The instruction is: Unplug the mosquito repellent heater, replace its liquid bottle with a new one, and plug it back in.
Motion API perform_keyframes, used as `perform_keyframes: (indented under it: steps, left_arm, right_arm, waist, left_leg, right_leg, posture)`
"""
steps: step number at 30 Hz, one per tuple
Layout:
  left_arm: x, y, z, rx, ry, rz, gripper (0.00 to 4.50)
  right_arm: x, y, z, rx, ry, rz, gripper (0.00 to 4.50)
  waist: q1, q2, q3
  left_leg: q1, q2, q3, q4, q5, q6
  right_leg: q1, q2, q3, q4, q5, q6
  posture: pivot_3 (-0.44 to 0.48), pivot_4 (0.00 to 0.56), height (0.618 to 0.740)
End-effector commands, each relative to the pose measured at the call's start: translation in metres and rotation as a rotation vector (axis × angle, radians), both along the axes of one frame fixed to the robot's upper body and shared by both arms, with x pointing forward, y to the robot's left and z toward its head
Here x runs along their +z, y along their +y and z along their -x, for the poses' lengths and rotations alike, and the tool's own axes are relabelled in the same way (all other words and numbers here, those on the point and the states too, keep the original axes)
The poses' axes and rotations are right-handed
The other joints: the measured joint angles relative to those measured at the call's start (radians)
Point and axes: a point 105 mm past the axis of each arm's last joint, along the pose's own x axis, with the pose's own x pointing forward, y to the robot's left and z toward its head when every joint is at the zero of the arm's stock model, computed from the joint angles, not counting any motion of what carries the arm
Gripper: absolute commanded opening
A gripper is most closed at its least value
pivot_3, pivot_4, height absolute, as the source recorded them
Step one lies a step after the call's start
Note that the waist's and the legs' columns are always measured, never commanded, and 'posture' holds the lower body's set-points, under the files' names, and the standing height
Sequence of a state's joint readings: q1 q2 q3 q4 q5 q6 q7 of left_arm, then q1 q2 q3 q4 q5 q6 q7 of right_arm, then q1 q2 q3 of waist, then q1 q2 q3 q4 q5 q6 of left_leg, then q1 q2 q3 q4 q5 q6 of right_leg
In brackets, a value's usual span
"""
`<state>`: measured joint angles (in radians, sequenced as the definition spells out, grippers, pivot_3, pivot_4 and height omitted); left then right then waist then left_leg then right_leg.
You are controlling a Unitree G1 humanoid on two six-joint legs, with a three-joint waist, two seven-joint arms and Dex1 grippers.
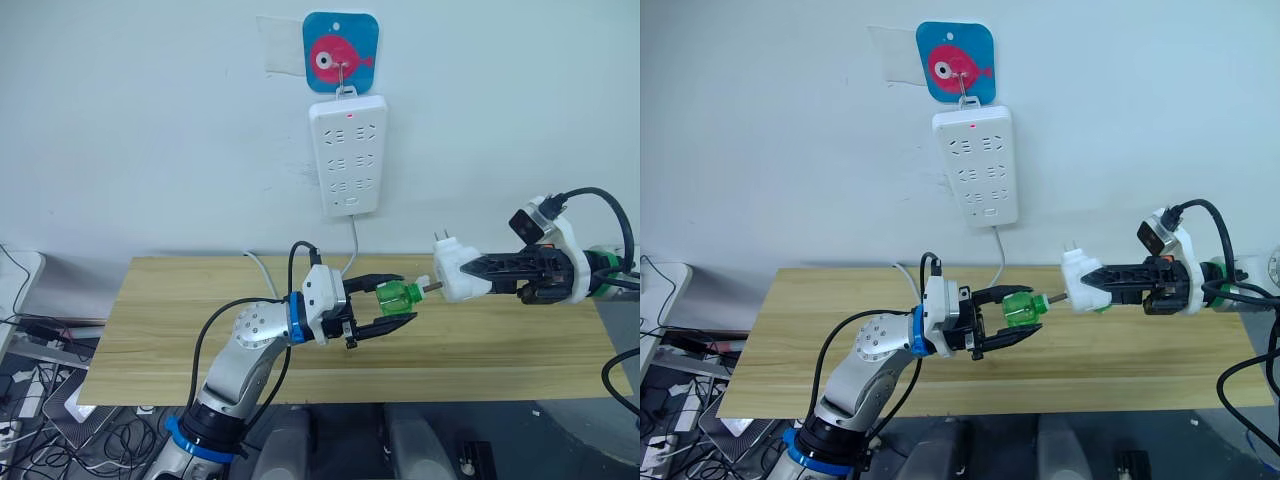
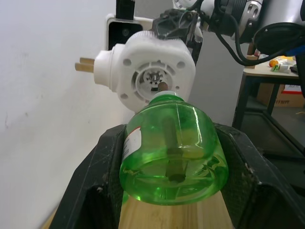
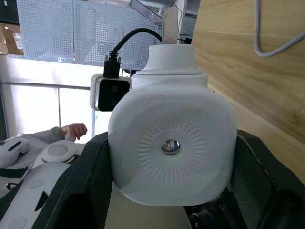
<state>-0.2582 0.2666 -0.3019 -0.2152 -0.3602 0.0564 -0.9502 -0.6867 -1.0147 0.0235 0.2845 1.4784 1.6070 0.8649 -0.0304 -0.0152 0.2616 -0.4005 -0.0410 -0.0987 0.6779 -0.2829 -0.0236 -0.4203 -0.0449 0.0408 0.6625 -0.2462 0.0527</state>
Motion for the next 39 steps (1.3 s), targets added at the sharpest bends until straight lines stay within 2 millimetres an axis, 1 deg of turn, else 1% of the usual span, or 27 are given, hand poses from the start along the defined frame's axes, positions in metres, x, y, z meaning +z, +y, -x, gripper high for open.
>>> perform_keyframes:
  steps: [1,5,10,20,26,34,39]
  left_arm:
    - [0.008,-0.004,0.002,-0.014,-0.040,0.023,2.26]
    - [0.009,-0.004,0.001,-0.012,-0.043,0.027,2.26]
    - [0.013,-0.006,0.002,-0.025,-0.049,0.036,2.26]
    - [0.017,-0.007,0.006,-0.047,-0.053,0.040,2.26]
    - [0.018,-0.008,0.005,-0.048,-0.057,0.040,2.26]
    - [0.016,-0.008,0.001,-0.025,-0.062,0.035,2.26]
    - [0.016,-0.009,0.000,-0.024,-0.066,0.031,2.26]
  right_arm:
    - [0.014,0.004,0.007,0.039,-0.038,-0.037,2.96]
    - [0.013,0.007,0.012,0.057,-0.036,-0.031,2.96]
    - [0.009,0.007,0.012,0.048,-0.032,-0.027,2.96]
    - [0.009,0.005,0.002,-0.003,-0.040,-0.024,2.96]
    - [0.009,0.008,0.001,0.000,-0.044,-0.025,2.96]
    - [0.010,0.010,0.009,0.041,-0.039,-0.033,2.96]
    - [0.010,0.012,0.010,0.046,-0.044,-0.030,2.96]
  waist:
    - [0.000,0.000,0.000]
    - [0.000,-0.001,0.000]
    - [0.000,-0.001,0.001]
    - [0.000,-0.001,0.001]
    - [0.000,-0.001,0.001]
    - [0.000,-0.001,0.001]
    - [0.000,-0.001,0.001]
  left_leg:
    - [0.000,0.000,0.000,0.000,0.000,0.000]
    - [0.000,0.000,0.000,0.000,0.000,0.000]
    - [0.000,0.000,0.000,0.000,0.000,0.000]
    - [0.000,0.000,0.000,0.000,0.000,0.000]
    - [0.000,0.000,0.000,0.000,0.000,0.000]
    - [0.000,0.000,0.000,0.000,0.000,0.001]
    - [0.000,0.000,0.000,0.000,0.000,0.001]
  right_leg:
    - [0.000,0.000,0.000,0.000,0.000,0.000]
    - [0.000,0.000,0.000,0.000,0.000,0.000]
    - [0.000,0.000,0.000,0.000,0.000,0.000]
    - [0.000,0.000,0.000,0.000,0.000,0.000]
    - [0.000,0.000,0.000,0.000,0.000,0.000]
    - [0.000,0.000,0.000,-0.001,0.000,0.000]
    - [0.000,0.000,0.000,-0.001,0.000,0.000]
  posture:
    - [-0.032,0.268,0.740]
    - [-0.035,0.270,0.740]
    - [-0.035,0.270,0.740]
    - [-0.030,0.266,0.740]
    - [-0.027,0.265,0.740]
    - [-0.025,0.263,0.740]
    - [-0.029,0.258,0.740]
